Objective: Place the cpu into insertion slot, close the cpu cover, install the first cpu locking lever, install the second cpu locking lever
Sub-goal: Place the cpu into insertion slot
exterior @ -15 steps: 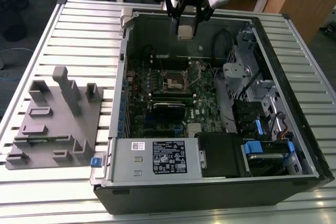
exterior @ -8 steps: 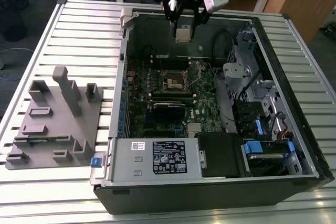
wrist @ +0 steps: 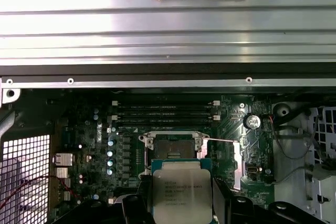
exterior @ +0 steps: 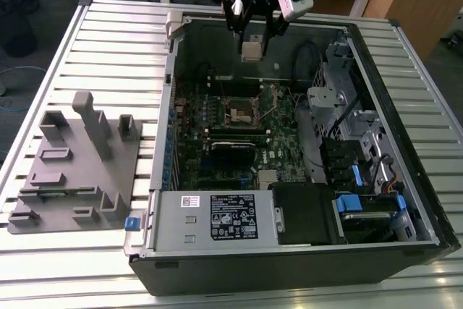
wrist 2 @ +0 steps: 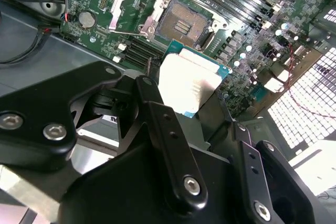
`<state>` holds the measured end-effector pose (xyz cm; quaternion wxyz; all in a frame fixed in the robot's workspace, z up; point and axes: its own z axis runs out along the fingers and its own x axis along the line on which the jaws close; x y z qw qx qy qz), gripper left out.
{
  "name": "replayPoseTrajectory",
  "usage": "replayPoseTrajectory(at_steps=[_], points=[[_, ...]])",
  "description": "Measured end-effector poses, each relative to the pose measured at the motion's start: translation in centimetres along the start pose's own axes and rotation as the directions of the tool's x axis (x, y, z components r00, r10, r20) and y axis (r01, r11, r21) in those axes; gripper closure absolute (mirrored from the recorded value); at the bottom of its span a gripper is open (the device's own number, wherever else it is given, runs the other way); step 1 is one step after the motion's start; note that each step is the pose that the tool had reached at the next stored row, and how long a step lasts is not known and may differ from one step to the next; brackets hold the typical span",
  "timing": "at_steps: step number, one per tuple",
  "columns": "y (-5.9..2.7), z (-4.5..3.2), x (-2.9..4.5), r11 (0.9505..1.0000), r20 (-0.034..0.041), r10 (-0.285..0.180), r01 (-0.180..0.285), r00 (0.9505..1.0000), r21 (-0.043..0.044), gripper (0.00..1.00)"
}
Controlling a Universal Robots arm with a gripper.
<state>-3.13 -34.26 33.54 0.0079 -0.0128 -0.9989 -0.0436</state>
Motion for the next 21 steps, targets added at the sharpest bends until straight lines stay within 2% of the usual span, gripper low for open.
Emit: replayPoseTrajectory(at_steps=[6,12,21], points=[[0.0,0.08,0.0,1.0,0.0002,0.0,0.0,1.0,-0.0004,0.46],[-0.08,0.88,0.09,1.0,0.0,0.0,0.0,1.0,0.0,0.46],[-0.08,0.9,0.1,1.0,0.0,0.0,0.0,1.0,0.0003,0.46]])
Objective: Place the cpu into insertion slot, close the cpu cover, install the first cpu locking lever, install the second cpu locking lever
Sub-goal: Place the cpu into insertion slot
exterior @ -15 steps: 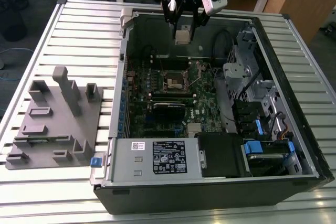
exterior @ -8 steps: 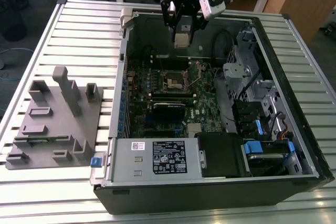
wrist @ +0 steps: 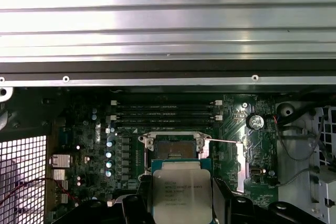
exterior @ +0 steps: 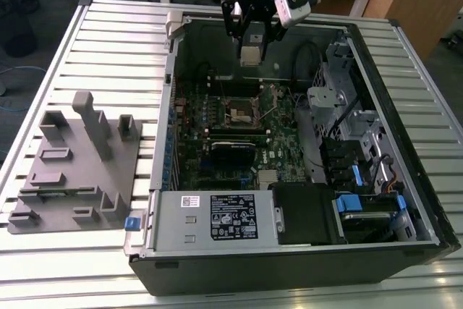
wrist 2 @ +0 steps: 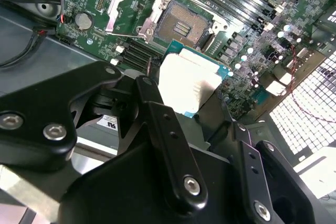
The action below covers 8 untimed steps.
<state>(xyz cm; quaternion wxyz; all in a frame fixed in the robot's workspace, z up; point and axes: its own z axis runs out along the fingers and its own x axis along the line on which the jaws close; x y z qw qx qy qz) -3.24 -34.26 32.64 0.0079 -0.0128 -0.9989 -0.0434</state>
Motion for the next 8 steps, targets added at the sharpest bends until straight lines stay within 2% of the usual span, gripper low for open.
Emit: replayPoseTrajectory(at_steps=[8], points=[[-0.02,0.2,0.03,1.0,0.0003,0.0,0.0,1.0,-0.0005,0.46]])
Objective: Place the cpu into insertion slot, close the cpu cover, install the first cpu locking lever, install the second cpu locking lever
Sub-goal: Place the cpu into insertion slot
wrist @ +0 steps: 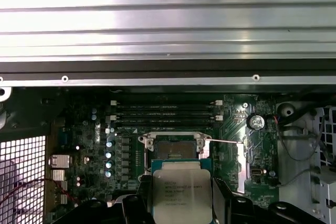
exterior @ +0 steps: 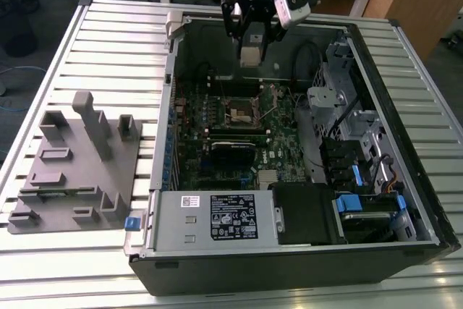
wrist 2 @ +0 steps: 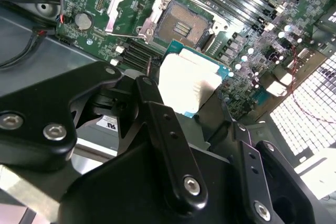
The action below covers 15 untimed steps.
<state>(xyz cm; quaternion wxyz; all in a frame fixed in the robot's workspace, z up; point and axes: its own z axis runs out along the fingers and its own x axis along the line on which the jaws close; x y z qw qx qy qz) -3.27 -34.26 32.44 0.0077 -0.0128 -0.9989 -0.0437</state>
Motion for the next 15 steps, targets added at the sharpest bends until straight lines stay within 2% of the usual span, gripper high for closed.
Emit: replayPoseTrajectory(at_steps=[7,12,15], points=[[-0.07,0.62,0.6,1.0,0.0005,0.0,0.0,1.0,0.0005,0.46],[-0.08,0.66,0.64,1.0,0.0005,0.001,-0.001,1.0,0.0005,0.46],[-0.08,0.73,0.64,0.9996,0.0031,0.03,-0.03,0.9995,0.0,0.46]])
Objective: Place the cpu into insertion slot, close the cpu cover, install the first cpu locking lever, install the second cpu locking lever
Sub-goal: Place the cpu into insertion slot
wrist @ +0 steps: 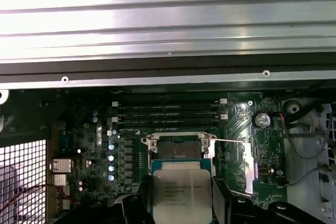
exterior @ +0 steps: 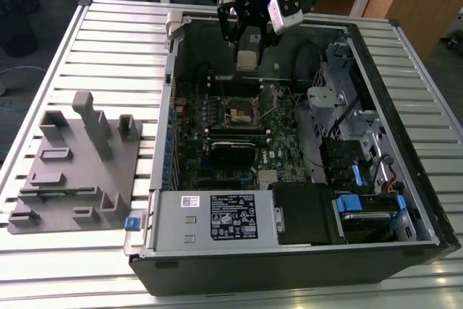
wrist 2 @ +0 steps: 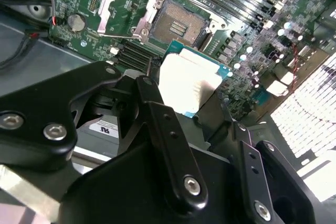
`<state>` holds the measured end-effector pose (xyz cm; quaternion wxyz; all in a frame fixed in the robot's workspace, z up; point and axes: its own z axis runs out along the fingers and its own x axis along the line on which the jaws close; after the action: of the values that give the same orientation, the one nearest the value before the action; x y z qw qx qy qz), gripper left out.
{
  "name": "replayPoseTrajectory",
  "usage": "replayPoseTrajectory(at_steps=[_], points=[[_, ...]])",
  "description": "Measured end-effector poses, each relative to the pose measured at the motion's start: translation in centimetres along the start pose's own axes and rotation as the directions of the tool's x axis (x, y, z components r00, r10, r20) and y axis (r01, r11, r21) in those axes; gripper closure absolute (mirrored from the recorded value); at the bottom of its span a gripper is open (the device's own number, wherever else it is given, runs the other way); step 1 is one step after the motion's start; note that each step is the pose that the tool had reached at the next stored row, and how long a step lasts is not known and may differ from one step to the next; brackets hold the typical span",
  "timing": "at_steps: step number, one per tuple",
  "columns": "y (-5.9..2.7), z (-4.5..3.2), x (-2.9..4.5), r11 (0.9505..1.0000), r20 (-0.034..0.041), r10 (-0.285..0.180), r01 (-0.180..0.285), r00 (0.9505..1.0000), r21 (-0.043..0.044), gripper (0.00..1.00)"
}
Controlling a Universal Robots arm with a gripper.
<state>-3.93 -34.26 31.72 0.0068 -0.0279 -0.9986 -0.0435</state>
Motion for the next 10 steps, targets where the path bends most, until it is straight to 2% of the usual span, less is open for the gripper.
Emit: replayPoseTrajectory(at_steps=[3,6,10], points=[[-0.01,0.1,0.0,0.9986,0.0045,0.053,-0.053,0.9986,-0.001,0.46],[-0.02,0.19,0.0,0.9944,0.009,0.106,-0.106,0.9944,-0.002,0.46],[-0.02,0.2,-0.01,0.9935,0.0098,0.114,-0.114,0.9935,-0.0023,0.46]])
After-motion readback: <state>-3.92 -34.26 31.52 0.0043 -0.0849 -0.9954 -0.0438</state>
